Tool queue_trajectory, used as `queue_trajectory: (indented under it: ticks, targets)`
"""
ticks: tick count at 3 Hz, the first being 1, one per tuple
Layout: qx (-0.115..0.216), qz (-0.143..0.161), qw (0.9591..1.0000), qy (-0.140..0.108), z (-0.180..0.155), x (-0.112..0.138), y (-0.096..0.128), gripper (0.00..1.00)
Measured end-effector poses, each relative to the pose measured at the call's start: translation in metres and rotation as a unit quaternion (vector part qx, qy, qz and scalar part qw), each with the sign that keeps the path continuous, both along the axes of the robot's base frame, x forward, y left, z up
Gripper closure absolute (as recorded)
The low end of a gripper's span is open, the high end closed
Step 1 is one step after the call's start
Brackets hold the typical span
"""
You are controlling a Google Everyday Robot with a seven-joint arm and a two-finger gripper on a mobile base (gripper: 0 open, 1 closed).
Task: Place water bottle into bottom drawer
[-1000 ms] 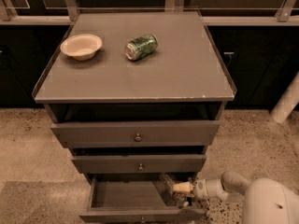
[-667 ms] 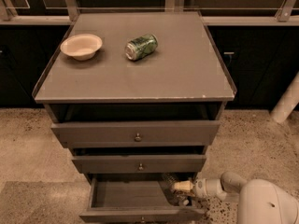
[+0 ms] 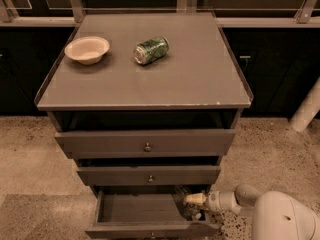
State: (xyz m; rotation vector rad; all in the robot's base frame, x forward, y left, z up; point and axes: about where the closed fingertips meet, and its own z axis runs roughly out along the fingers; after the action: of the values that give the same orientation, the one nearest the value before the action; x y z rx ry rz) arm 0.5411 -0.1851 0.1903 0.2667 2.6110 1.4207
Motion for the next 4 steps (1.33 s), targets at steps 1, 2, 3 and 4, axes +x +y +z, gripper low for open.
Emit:
queue_trajectory:
  ticks: [1,2,3,4]
  targets:
    - [0.000,0.000,1.0000,0.000,0.0000,0.0000,0.0000,0.57]
    - [0.000,0.000,1.0000,0.000,0.0000,0.0000,0.0001,0.34]
    - [0.000,0.000,1.0000,0.000,0.0000,0.0000,0.0001,0.11]
    - [0.000,0.000,1.0000,0.000,0.0000,0.0000,0.0001,0.00]
